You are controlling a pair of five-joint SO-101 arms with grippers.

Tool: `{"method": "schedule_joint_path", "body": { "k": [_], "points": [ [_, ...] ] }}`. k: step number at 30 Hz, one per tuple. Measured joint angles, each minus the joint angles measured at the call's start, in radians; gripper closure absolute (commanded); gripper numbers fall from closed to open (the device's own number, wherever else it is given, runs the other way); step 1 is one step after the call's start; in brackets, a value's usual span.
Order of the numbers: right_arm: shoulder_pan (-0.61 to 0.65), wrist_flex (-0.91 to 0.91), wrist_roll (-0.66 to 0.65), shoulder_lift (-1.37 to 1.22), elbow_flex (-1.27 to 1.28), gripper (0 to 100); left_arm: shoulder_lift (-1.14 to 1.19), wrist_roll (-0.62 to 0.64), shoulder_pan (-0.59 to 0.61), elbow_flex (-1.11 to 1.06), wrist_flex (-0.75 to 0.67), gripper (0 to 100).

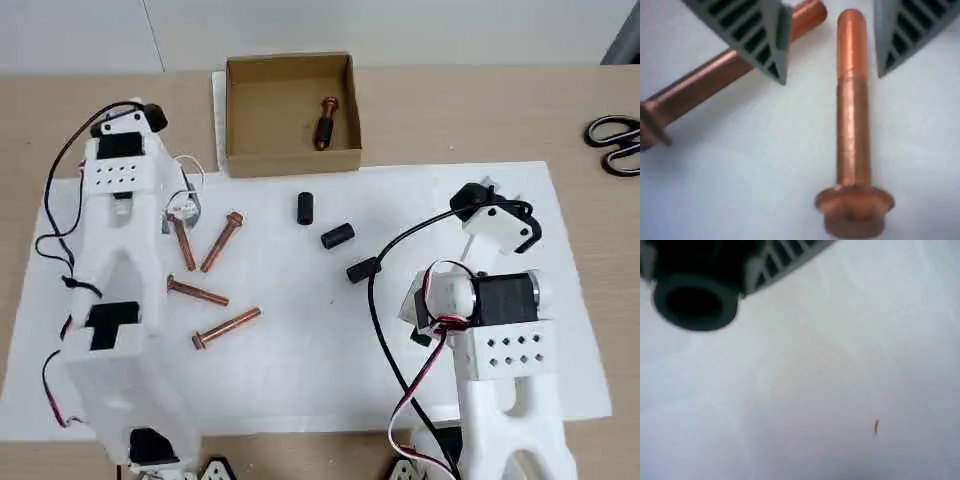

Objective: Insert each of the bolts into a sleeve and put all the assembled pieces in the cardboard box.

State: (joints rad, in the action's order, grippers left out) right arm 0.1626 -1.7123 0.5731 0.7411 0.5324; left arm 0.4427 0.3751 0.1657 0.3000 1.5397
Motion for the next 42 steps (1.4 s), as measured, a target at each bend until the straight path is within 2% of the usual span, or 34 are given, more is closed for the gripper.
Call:
{"method": "schedule_joint_path", "body": {
  "k": [9,17,20,25,42],
  "points": [
    [0.000,0.000,0.000,0.000,0.000,99.6,0.158,0.000,0.002,0.163,0.005,89],
    [0.000,0.000,0.000,0.000,0.000,99.6,0.267,0.000,0.002,0.298,0.097,89],
    [0.000,0.000,0.000,0.000,0.000,99.6,0.295,0.000,0.002,0.310,0.130,90],
    [0.000,0.000,0.000,0.000,0.000,99.6,0.322,0.000,0.002,0.311,0.153,98],
    [0.000,0.000,0.000,0.000,0.000,99.6,0.411,0.000,-0.003,0.354,0.158,98]
  ]
}}
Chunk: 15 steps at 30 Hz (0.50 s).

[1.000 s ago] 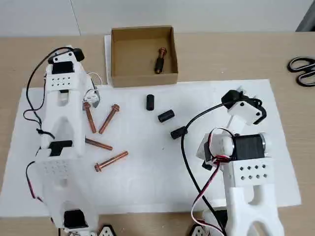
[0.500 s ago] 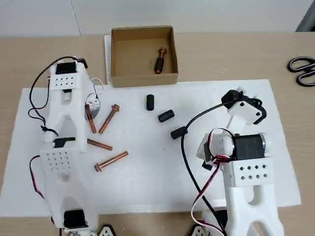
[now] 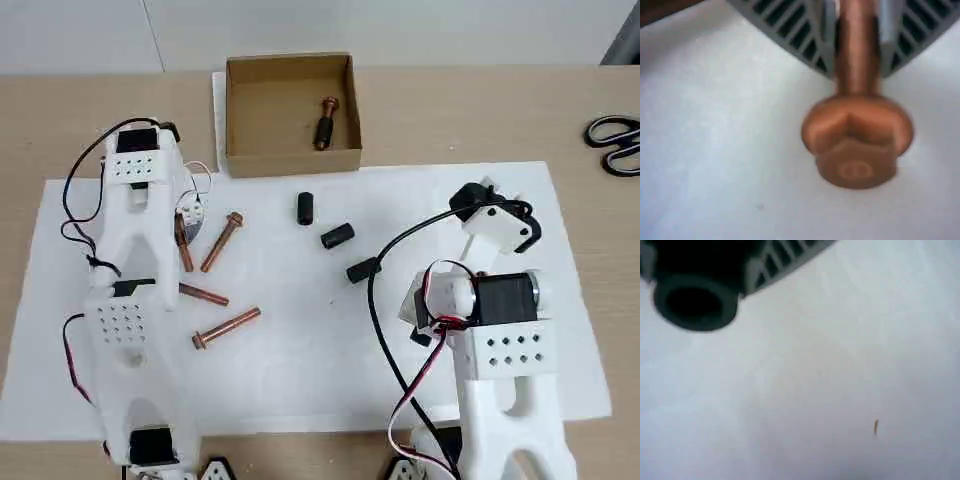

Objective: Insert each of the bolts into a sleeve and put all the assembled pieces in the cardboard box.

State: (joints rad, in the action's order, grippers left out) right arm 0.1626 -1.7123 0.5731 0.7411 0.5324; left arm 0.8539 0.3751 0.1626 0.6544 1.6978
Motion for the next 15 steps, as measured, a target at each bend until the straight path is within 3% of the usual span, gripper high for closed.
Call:
{"method": "schedule_joint_path", "body": {
  "k": [9,15],
  "points": [
    [0.000,0.000,0.000,0.000,0.000,99.6,0.012,0.000,0.000,0.008,-0.009,97],
    [0.000,0.000,0.000,0.000,0.000,99.6,0.051,-0.002,0.006,0.094,0.032,86]
  ]
}}
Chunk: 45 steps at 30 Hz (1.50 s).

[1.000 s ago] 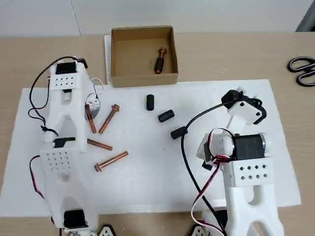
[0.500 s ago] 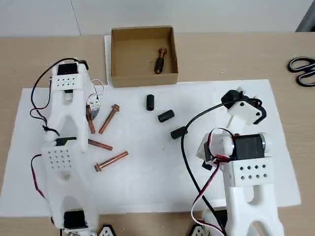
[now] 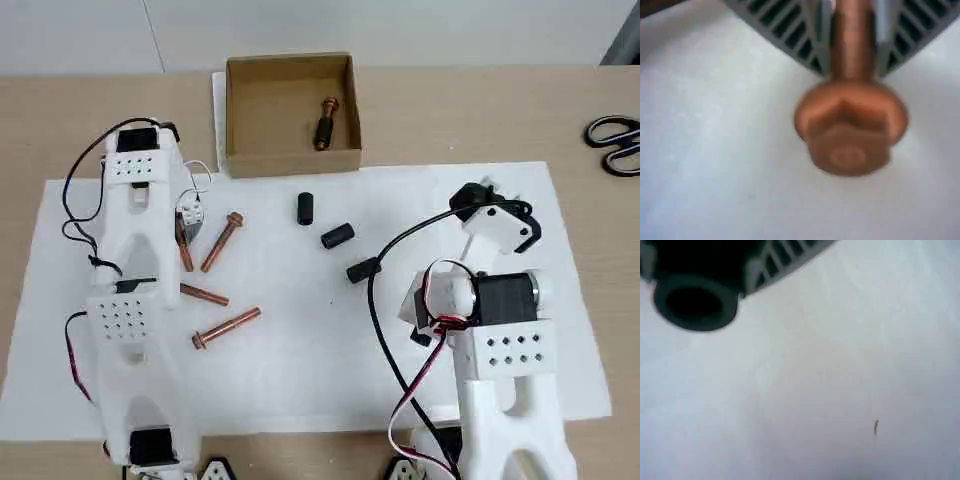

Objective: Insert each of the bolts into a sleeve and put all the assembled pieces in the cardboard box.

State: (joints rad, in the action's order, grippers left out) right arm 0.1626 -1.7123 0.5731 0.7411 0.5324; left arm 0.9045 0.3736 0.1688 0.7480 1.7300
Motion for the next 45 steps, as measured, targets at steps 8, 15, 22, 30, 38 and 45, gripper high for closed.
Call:
{"method": "schedule_joint_path", "body": {
  "k": [8,15,22,30,38,45],
  "points": [
    [0.000,0.000,0.000,0.000,0.000,99.6,0.003,-0.003,0.006,0.012,0.002,85],
    [0.000,0.000,0.000,0.000,0.000,99.6,0.005,-0.003,0.006,0.018,0.000,87],
    [0.000,0.000,0.000,0.000,0.000,99.6,0.029,-0.003,-0.009,0.041,-0.003,99],
    [0.000,0.000,0.000,0.000,0.000,99.6,0.043,-0.003,-0.009,0.051,-0.003,100],
    [0.000,0.000,0.000,0.000,0.000,99.6,-0.005,0.000,-0.008,0.077,0.011,100],
    [0.000,0.000,0.000,0.000,0.000,99.6,-0.129,0.006,-0.032,0.077,0.006,100]
  ]
}}
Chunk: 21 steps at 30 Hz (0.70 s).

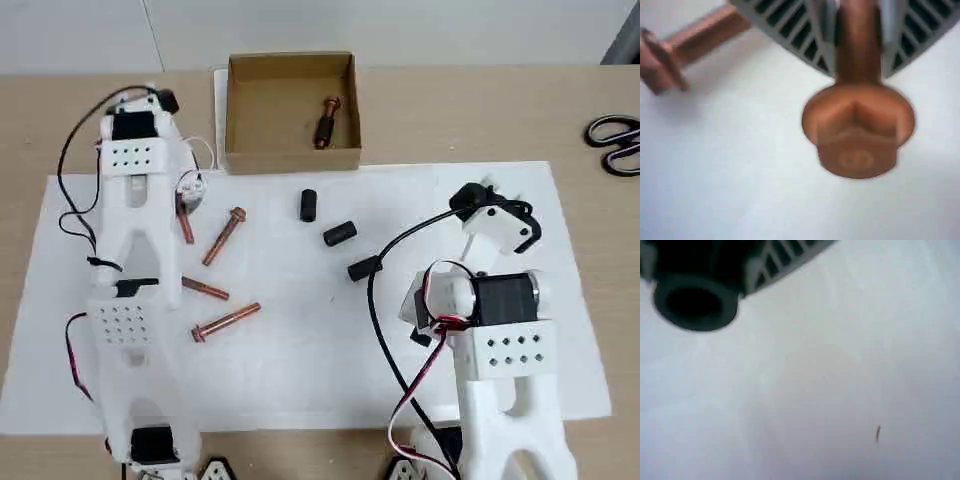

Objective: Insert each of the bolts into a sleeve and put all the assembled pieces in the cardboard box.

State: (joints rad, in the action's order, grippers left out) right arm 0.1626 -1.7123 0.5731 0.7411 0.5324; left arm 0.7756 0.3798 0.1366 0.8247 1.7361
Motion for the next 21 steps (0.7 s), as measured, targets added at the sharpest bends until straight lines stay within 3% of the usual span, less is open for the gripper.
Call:
{"method": "schedule_joint_path", "body": {
  "k": [11,17,21],
  "points": [
    [0.000,0.000,0.000,0.000,0.000,99.6,-0.235,0.025,-0.095,0.000,0.002,100],
    [0.000,0.000,-0.078,0.000,0.000,99.6,-0.445,0.025,-0.183,-0.006,0.002,100],
    [-0.002,0.000,-0.126,0.000,0.000,99.6,-0.617,0.025,-0.236,-0.121,0.002,100]
  ]
}}
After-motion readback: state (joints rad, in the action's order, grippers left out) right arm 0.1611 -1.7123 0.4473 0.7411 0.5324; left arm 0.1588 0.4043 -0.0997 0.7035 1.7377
